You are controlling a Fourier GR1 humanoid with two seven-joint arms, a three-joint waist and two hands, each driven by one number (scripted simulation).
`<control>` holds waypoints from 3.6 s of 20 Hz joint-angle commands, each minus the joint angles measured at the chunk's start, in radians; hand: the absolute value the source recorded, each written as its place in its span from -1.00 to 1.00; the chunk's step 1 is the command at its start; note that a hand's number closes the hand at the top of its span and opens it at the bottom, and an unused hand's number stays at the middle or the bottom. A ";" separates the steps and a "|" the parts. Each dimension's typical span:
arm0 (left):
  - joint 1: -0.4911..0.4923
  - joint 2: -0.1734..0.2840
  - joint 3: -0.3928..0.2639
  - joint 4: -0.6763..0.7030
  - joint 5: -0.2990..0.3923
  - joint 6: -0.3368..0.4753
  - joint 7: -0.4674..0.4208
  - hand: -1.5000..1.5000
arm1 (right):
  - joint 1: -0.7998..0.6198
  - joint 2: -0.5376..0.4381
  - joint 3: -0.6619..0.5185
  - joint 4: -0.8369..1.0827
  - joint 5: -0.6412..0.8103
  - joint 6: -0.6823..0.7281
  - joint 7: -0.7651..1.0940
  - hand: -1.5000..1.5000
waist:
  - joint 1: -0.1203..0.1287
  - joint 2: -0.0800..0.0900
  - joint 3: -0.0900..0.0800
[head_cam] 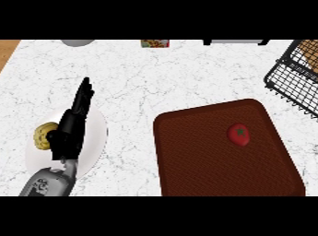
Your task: Pick the tomato from the tray and place it in the tiered basket
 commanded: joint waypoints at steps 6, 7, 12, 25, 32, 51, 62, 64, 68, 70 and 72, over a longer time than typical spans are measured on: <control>-0.008 -0.044 0.041 0.062 -0.022 -0.046 -0.035 0.00 | -0.104 0.038 0.116 -0.049 0.081 0.084 0.240 -1.00 | -0.002 0.000 0.001; 0.012 -0.011 0.044 -0.029 -0.014 -0.054 0.012 0.00 | -0.200 0.020 0.157 -0.003 0.096 0.066 0.316 -1.00 | 0.009 0.000 0.001; 0.023 -0.063 0.049 0.026 -0.072 -0.036 -0.031 0.00 | -0.102 0.067 0.124 -0.073 0.112 0.154 0.326 -1.00 | -0.003 -0.001 0.001; 0.001 -0.103 0.108 0.078 -0.102 -0.103 -0.060 0.00 | -0.093 0.136 0.101 0.066 0.389 0.208 0.143 -1.00 | -0.004 0.000 0.001; 0.023 -0.127 0.101 0.000 -0.125 -0.102 0.004 0.00 | -0.140 0.159 0.201 0.047 0.545 0.204 0.091 -1.00 | -0.002 -0.001 0.001; 0.044 -0.168 0.127 -0.059 -0.187 -0.131 0.051 0.00 | -0.157 0.246 0.136 0.429 0.707 0.047 -0.181 -1.00 | -0.001 0.000 0.002; 0.078 -0.188 0.163 0.015 -0.187 -0.178 -0.060 0.00 | -0.290 0.291 0.154 0.489 0.729 0.106 -0.146 -1.00 | 0.001 0.000 0.001; 0.015 -0.149 0.228 -0.002 -0.148 -0.218 0.001 0.00 | -0.281 0.308 0.153 0.440 0.713 0.133 -0.104 -1.00 | -0.001 0.000 0.001; 0.000 -0.200 0.166 0.011 -0.216 -0.171 0.042 0.00 | -0.280 0.374 0.227 0.501 0.781 0.057 -0.108 -1.00 | -0.001 0.000 0.001; 0.003 -0.184 0.196 -0.060 -0.174 -0.205 0.068 0.00 | -0.260 0.341 0.187 0.427 0.734 0.129 -0.095 -1.00 | -0.002 -0.001 0.001; 0.071 -0.187 0.174 -0.065 -0.193 -0.215 0.033 0.00 | -0.335 0.343 0.185 0.507 0.751 0.121 -0.082 -1.00 | 0.000 0.000 0.001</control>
